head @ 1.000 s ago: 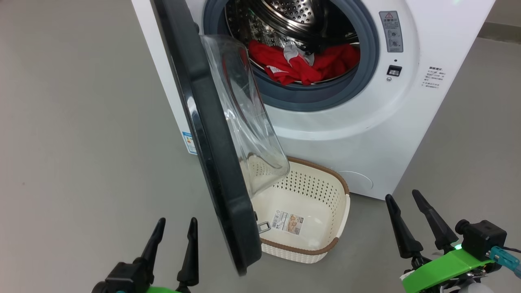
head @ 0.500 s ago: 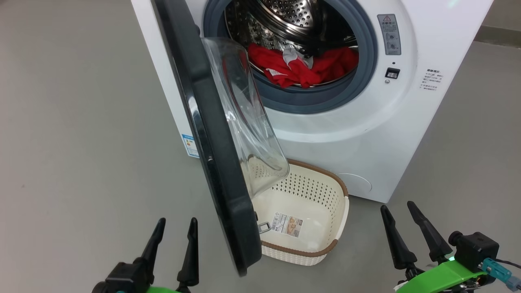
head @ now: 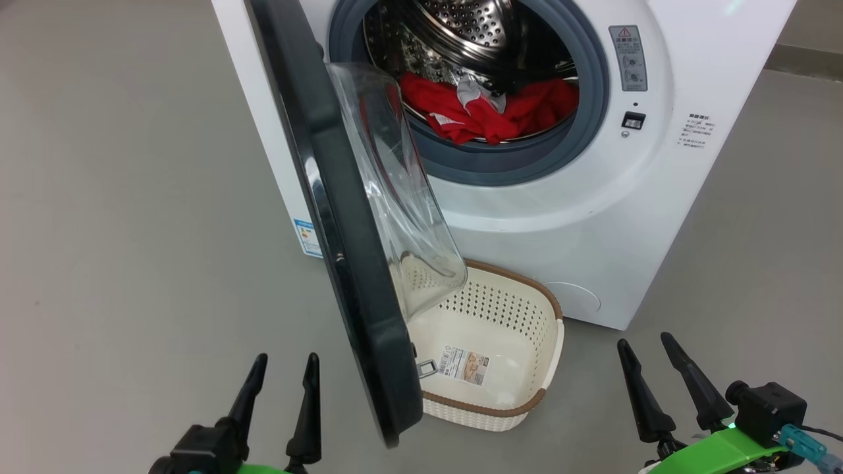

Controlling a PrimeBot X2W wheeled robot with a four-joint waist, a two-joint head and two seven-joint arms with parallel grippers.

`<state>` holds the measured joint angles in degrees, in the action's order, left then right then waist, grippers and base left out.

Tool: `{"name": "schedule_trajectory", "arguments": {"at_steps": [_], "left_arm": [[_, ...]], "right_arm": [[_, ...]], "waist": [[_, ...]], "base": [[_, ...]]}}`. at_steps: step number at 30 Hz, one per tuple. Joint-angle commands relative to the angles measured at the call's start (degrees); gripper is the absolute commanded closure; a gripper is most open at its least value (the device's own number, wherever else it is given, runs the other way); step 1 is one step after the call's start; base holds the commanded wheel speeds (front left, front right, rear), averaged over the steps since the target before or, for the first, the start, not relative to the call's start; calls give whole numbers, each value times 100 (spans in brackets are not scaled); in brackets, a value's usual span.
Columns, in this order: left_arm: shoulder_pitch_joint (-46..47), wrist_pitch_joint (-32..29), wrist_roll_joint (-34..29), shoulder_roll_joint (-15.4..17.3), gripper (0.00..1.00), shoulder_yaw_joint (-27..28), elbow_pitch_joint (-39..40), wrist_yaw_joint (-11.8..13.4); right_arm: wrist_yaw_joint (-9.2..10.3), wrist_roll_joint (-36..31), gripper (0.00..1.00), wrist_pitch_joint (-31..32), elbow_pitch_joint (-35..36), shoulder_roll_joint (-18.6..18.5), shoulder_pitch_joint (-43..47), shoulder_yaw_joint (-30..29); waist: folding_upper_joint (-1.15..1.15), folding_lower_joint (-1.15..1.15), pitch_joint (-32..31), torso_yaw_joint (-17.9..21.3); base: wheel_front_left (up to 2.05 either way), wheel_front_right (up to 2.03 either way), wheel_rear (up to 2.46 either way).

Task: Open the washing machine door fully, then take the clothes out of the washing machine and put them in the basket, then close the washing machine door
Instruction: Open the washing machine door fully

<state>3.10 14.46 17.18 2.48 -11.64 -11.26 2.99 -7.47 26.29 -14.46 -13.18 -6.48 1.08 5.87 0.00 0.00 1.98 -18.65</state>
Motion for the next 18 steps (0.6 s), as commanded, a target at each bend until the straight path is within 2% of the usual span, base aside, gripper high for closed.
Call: {"name": "schedule_trajectory", "arguments": {"at_steps": [1, 10, 11, 12, 13, 18], "left_arm": [[44, 54, -45, 40, 0, 189, 122, -33], [53, 54, -57, 40, 0, 212, 145, -17], [60, 54, -61, 40, 28, 228, 173, -9], [63, 54, -72, 40, 67, 240, 204, 5], [67, 54, -77, 40, 100, 256, 250, 20], [181, 54, -38, 40, 100, 505, 787, 134]], "right_arm": [[-2, -122, 0, -53, 116, -16, -50, 60], [-2, -158, 0, -53, 84, 27, -46, 41], [-2, -155, 0, -53, 86, 30, -48, 46], [-2, -154, 0, -53, 90, 32, -49, 52], [-2, -153, 0, -53, 95, 34, -50, 55], [-2, -156, 0, -53, 117, 38, -46, 36]], "waist": [[0, 0, -2, 0], [0, 0, -3, -4], [0, 0, -9, -3], [0, 0, -15, -2], [0, 0, -19, -1], [0, 0, -22, -8]], "base": [[0, 0, 0], [0, 0, 0], [0, 0, 0], [0, 0, 0], [0, 0, 0], [0, 0, 0]]}}
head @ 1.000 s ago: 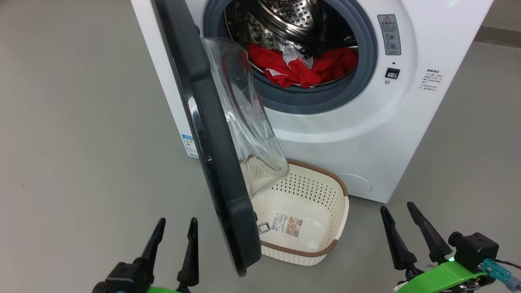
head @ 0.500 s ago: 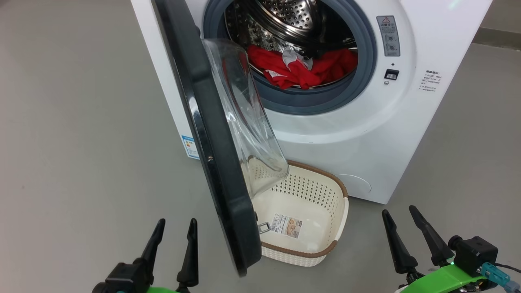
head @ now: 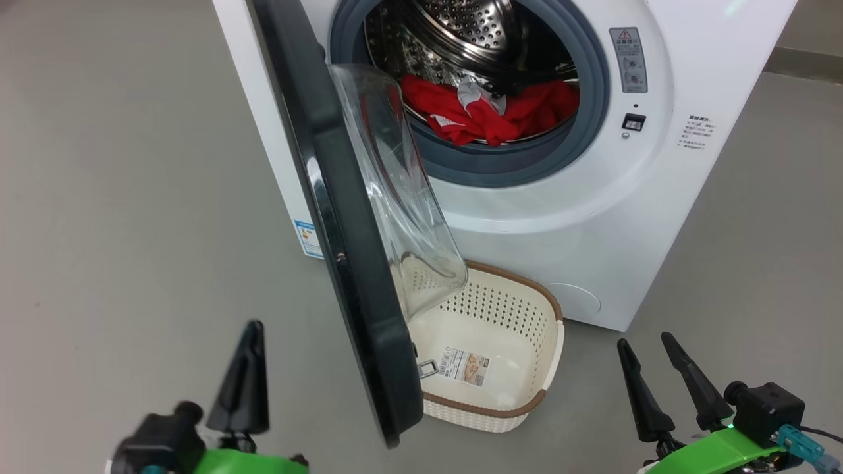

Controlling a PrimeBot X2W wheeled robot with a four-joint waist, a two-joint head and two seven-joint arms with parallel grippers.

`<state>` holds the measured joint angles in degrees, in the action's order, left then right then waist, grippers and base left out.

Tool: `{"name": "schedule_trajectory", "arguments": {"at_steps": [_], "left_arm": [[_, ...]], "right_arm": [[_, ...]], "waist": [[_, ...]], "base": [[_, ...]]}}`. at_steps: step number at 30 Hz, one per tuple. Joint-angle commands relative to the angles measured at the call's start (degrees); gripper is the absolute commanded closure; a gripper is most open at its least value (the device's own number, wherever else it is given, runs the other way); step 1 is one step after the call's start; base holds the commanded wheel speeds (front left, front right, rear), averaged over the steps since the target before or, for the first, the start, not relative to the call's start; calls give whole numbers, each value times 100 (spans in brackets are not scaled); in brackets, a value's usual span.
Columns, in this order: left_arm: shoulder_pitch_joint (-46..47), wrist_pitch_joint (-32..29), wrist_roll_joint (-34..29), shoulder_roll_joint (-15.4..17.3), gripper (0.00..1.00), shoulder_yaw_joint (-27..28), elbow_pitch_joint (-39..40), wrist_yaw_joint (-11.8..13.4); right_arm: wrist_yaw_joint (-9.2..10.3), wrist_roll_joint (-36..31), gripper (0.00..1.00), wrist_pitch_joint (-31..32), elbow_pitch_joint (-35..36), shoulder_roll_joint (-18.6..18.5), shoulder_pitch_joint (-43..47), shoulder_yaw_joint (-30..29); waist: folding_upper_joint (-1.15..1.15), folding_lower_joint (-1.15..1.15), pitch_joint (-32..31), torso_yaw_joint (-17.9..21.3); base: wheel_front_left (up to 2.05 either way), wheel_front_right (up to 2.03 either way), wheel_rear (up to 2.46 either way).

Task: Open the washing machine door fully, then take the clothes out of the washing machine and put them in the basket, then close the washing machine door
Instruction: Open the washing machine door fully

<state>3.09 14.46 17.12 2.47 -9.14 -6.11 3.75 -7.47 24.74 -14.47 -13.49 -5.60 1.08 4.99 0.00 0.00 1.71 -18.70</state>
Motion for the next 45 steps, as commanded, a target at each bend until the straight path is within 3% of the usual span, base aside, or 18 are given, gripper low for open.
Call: {"name": "schedule_trajectory", "arguments": {"at_steps": [1, 5, 10, 15, 22, 26, 36, 45], "left_arm": [[221, 54, -28, 41, 100, 313, 442, 91], [413, 54, -46, 41, 100, 405, 1347, 172], [575, 54, -142, 41, 100, 134, 2314, 217], [582, 54, -206, 41, 100, -637, 2764, 125], [488, 54, -37, 41, 100, -1578, 2192, 27], [457, 54, 196, 41, 100, -1938, 1320, -73], [573, 54, 831, 41, 100, -1907, 202, -25], [550, 54, 1023, 41, 100, -1572, -71, 156]], "right_arm": [[-2, -3, 0, -52, 150, -51, -48, 121], [-2, -8, 0, -52, 156, -64, -60, 110], [-2, -9, 0, -52, 160, -74, -72, 91], [-2, 0, 0, -52, 165, -84, -99, 97], [-2, 14, 0, -52, 172, -98, -147, 99], [-2, 15, 0, -52, 176, -104, -159, 93], [-2, 23, 0, -52, 180, -96, -147, 73], [-2, 44, 0, -52, 185, -76, -110, 88]], "waist": [[0, 0, 8, -4], [0, 0, 25, 0], [0, 0, 48, 6], [0, 0, 82, 29], [0, 0, 140, 66], [0, 0, 166, 89], [0, 0, 174, 103], [0, 0, 137, 71]], "base": [[0, 0, 0], [0, 0, 0], [0, 0, 0], [0, 0, 0], [0, 0, 0], [0, 0, 0], [0, 0, 0], [0, 0, 0]]}}
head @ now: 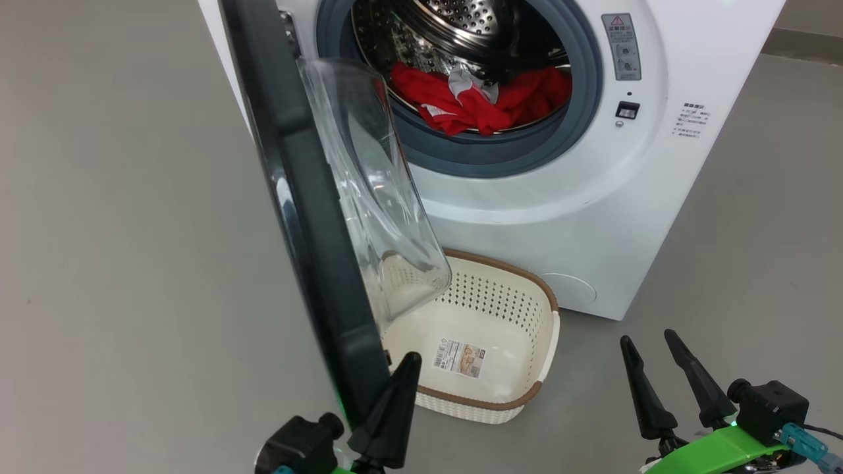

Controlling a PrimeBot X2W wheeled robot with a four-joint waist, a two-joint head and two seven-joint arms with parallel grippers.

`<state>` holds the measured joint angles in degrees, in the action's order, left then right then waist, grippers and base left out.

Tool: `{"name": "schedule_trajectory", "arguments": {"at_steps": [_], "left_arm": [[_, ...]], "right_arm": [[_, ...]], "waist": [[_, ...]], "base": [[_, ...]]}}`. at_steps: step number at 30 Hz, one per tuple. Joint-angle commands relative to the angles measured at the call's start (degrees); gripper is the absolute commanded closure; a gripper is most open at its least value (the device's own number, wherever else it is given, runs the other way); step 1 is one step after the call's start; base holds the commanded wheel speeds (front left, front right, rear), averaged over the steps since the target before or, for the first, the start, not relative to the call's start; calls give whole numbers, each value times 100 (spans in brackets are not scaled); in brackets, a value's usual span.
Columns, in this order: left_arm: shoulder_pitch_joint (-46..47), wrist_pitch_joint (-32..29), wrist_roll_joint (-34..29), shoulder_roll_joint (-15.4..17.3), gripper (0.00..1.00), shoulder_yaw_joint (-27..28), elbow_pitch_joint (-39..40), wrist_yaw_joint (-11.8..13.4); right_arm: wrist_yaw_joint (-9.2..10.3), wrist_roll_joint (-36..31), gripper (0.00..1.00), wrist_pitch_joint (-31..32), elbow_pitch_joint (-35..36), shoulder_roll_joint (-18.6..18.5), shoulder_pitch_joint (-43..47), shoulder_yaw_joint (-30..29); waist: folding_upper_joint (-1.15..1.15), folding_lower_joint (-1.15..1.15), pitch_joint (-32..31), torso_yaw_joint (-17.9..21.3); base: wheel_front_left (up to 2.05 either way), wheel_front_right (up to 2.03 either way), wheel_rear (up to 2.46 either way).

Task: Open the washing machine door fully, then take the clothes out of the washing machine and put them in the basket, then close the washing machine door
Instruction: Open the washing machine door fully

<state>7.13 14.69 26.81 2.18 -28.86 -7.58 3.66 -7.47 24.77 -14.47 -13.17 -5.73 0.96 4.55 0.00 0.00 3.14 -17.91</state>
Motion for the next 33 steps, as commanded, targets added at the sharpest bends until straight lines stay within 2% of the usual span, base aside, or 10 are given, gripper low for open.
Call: {"name": "schedule_trajectory", "arguments": {"at_steps": [1, 18, 33], "left_arm": [[119, 31, 45, 70, 100, 462, 89, 180], [-316, 31, -358, 70, 100, 1472, 270, 259], [-284, 31, -722, 70, 100, 2880, 284, 219]], "right_arm": [[-2, 43, 0, -52, 155, -61, -92, 133], [-2, 61, 0, -52, 183, -69, -84, 137], [-2, 74, 0, -52, 204, -131, -127, 147]], "waist": [[0, 0, -5, -15], [0, 0, 54, -240], [0, 0, 160, -200]], "base": [[0, 0, 0], [0, 0, 0], [0, 0, 0]]}}
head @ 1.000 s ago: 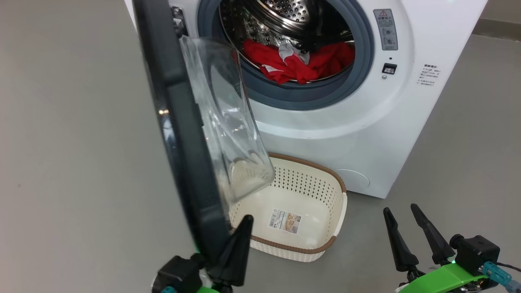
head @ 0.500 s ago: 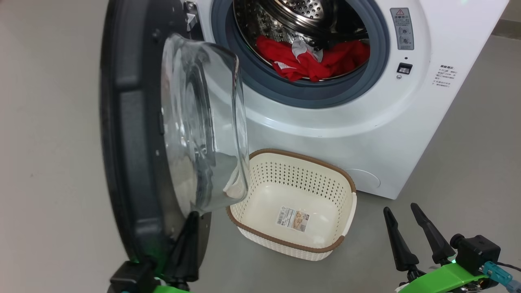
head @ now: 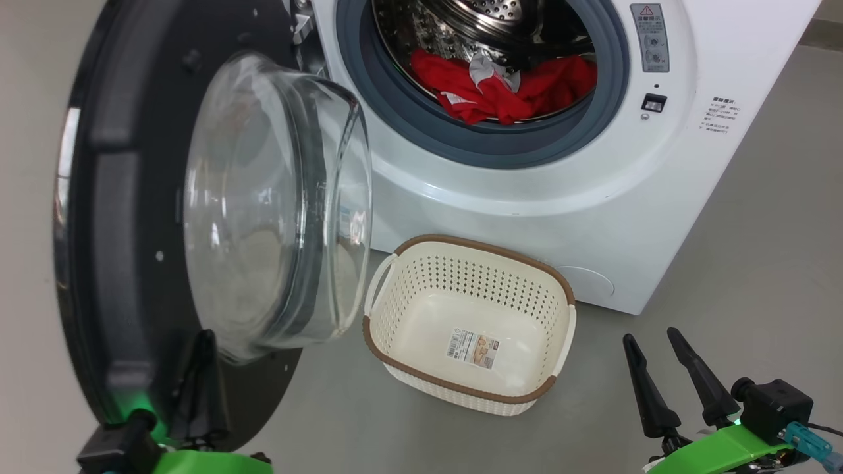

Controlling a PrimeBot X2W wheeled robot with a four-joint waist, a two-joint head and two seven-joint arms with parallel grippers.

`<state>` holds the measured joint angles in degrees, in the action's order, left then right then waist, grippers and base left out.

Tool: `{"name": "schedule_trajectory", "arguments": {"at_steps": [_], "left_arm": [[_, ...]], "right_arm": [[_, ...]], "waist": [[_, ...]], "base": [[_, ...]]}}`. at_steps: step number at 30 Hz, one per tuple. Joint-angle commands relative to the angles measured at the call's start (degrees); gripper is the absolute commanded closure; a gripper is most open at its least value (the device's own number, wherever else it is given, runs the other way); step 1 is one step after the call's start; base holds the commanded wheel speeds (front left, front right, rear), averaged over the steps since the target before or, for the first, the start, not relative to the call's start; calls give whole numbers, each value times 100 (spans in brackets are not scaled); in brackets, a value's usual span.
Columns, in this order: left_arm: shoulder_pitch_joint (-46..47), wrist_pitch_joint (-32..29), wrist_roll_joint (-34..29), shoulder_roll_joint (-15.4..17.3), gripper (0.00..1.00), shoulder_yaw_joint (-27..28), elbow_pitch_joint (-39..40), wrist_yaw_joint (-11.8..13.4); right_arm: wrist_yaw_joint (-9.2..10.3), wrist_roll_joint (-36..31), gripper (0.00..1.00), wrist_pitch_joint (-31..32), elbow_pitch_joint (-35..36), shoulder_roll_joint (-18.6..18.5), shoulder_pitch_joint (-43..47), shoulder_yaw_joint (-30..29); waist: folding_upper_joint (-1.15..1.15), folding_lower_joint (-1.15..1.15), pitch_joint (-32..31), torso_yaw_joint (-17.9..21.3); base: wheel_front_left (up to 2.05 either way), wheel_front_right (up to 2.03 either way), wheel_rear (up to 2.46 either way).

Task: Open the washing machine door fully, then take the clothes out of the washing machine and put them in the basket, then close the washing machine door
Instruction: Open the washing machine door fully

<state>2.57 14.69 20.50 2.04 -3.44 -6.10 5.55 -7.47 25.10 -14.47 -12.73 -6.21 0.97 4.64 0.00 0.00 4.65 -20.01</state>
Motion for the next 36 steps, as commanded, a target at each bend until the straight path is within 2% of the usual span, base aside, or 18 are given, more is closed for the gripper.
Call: {"name": "schedule_trajectory", "arguments": {"at_steps": [1, 18, 26, 36], "left_arm": [[183, 31, -114, 84, 100, 421, 137, 23], [829, 31, -425, 86, 100, 2032, -352, -277], [1145, 31, -609, 98, 100, 2623, -637, -392], [1603, 31, -899, 312, 100, 3357, -1111, -548]], "right_arm": [[-2, 40, 0, -52, 161, -85, -132, 139], [-2, 71, 0, -52, 213, -253, -370, 175], [-2, 85, 0, -52, 211, -300, -453, 179], [-2, 99, 0, -52, 206, -330, -509, 210]], "waist": [[0, 0, 20, 16], [0, 0, 426, 218], [0, 0, 552, 306], [0, 0, 601, 392]], "base": [[0, 0, 0], [0, 0, 0], [0, 0, 0], [0, 0, 0]]}}
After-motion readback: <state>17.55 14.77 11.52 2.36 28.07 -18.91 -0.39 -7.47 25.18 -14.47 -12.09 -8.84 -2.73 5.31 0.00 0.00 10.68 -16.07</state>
